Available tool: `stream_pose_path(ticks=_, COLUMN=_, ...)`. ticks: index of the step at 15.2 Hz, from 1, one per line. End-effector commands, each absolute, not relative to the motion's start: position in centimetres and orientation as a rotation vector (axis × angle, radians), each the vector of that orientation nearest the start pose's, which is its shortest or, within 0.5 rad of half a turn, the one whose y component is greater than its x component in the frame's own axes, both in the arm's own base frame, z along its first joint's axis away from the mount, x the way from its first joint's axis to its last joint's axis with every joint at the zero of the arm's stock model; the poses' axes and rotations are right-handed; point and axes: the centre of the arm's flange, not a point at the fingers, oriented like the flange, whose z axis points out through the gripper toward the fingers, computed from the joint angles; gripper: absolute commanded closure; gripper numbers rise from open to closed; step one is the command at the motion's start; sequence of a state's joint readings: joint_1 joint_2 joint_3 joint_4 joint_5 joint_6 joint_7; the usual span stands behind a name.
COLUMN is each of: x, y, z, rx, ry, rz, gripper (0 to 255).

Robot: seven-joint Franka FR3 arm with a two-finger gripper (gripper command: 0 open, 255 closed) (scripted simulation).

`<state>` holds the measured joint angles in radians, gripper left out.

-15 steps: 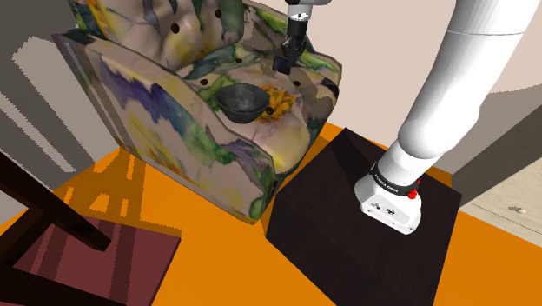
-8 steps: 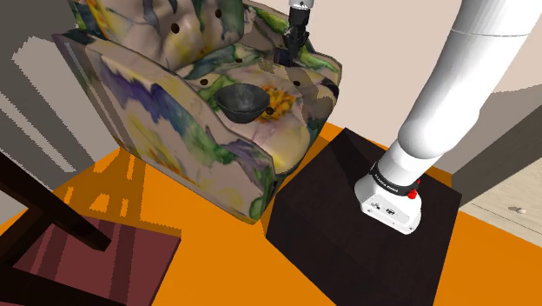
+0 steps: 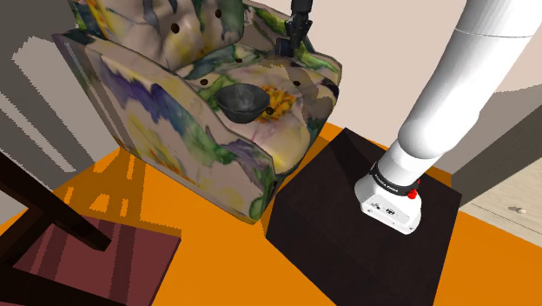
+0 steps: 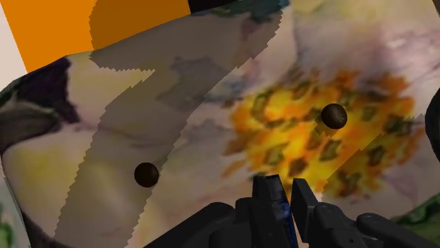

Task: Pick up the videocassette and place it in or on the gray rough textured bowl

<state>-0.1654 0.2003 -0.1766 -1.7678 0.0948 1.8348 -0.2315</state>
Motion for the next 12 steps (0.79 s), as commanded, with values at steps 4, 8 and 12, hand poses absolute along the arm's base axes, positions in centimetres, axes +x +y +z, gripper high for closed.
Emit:
stream_pose_path(ticks=4, x=56.5, y=-14.9, z=45.2, rx=-3.040, ry=0.213, rz=0.167, gripper=255)
stream_pose_path(ticks=8, x=55.7, y=-9.7, z=45.7, rx=-3.040, ry=0.213, rz=0.167, gripper=255)
stream_pose_path(ticks=12, x=54.8, y=-4.6, z=46.2, rx=-3.040, ry=0.213, rz=0.167, gripper=255)
